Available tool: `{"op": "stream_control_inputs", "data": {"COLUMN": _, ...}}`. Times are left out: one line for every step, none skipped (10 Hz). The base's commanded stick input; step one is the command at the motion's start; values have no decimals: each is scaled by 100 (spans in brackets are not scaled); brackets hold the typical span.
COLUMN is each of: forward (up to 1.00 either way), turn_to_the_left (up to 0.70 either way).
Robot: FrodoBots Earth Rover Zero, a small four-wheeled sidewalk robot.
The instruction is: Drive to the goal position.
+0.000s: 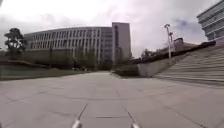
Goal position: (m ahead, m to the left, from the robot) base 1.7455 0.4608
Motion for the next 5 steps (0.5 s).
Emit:
{"op": "stream_control_inputs", "data": {"forward": 100, "turn_to_the_left": 0}}
{"op": "stream_control_inputs", "data": {"forward": 100, "turn_to_the_left": 0}}
{"op": "stream_control_inputs", "data": {"forward": 100, "turn_to_the_left": 0}}
{"op": "stream_control_inputs", "data": {"forward": 100, "turn_to_the_left": 0}}
{"op": "stream_control_inputs", "data": {"forward": 100, "turn_to_the_left": 0}}
